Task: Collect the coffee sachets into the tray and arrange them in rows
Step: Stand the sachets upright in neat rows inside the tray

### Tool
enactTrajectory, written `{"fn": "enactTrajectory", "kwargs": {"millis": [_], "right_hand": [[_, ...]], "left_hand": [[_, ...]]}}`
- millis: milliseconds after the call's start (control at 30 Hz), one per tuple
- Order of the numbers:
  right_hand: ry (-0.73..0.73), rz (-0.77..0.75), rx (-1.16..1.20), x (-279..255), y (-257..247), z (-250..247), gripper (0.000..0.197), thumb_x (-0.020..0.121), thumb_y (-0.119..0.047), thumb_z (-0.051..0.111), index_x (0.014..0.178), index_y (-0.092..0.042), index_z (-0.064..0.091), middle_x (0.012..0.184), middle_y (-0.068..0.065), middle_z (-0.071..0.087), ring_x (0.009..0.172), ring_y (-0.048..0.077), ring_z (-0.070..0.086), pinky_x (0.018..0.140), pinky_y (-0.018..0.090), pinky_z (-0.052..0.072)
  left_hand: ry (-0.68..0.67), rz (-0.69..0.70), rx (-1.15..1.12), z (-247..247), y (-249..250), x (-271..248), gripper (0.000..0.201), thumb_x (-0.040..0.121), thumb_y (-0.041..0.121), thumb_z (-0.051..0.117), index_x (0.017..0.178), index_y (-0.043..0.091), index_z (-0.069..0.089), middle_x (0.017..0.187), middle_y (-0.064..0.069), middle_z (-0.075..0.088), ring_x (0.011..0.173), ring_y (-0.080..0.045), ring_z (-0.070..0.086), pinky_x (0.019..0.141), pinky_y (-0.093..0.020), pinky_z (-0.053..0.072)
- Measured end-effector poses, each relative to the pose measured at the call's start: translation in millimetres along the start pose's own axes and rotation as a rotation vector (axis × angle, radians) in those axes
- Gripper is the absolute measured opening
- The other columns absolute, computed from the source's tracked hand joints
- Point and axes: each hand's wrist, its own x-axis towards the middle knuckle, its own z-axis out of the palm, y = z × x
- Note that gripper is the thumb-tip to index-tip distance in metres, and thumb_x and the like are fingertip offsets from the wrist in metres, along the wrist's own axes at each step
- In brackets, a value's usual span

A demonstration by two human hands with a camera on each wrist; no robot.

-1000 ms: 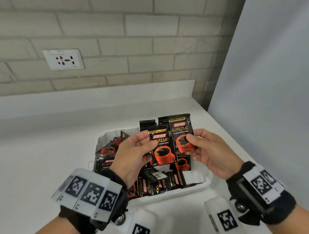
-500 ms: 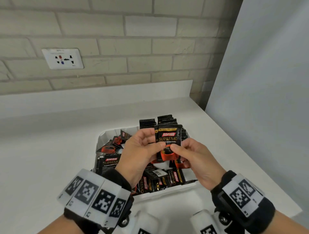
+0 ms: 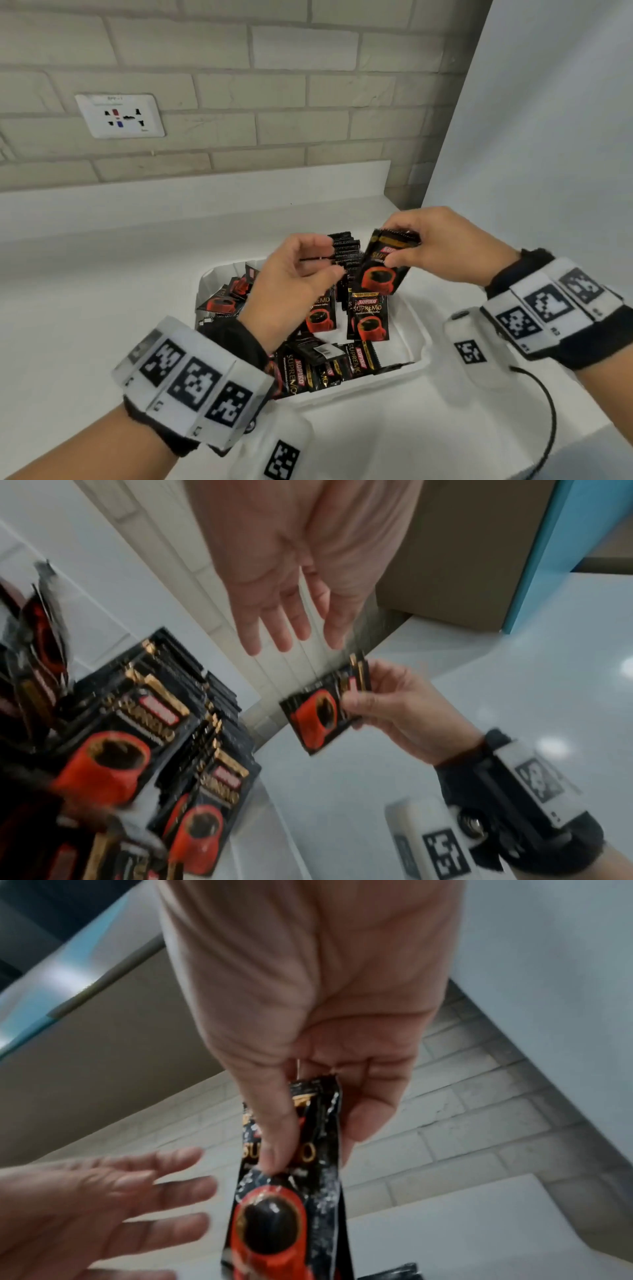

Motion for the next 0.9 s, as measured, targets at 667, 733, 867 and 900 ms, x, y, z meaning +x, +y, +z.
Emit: {"fn": "enactTrajectory", "kwargs": {"millis": [667,733,867,900], "right_hand": [[-0.299,0.022,-0.225,40,-22,64,0.016,0.084,-0.024,0.065,0.090,-0.027,0.051,0.088,-0.011,0.050,0.085,0.011,0.049,0.072,0.027,0.038],[-0.350,0.021,-0.304,44,-29,77,0.016,0.084,-0.026,0.064,0.093,-0.027,0.050,0.093,-0.008,0.050,0.090,0.013,0.047,0.075,0.030,0.039],[-0.443,0.042,-0.401,53,-37,94,0.035,0.085,-0.028,0.064,0.117,-0.025,0.052,0.120,0.002,0.055,0.106,0.022,0.054,0.082,0.035,0.044],[-0.454,0.047,-0.422,55,-38,96,0.041,0.085,-0.028,0.064,0.123,-0.024,0.049,0.124,0.003,0.054,0.109,0.023,0.054,0.082,0.035,0.044]], "left_hand": [[0.182,-0.109,0.080,-70,-8,-4,0.026,0.085,0.001,0.061,0.087,0.027,0.061,0.094,0.008,0.067,0.072,-0.010,0.058,0.071,-0.029,0.047],[0.176,-0.123,0.085,-72,-9,-6,0.026,0.085,0.001,0.062,0.087,0.026,0.061,0.092,0.007,0.068,0.074,-0.014,0.058,0.073,-0.034,0.047],[0.172,-0.130,0.096,-80,-9,-10,0.024,0.084,0.001,0.062,0.088,0.025,0.062,0.092,0.007,0.068,0.084,-0.015,0.062,0.077,-0.034,0.050],[0.174,-0.124,0.094,-84,-8,-11,0.025,0.084,0.000,0.062,0.088,0.024,0.061,0.091,0.007,0.068,0.082,-0.013,0.062,0.074,-0.028,0.051]]}}
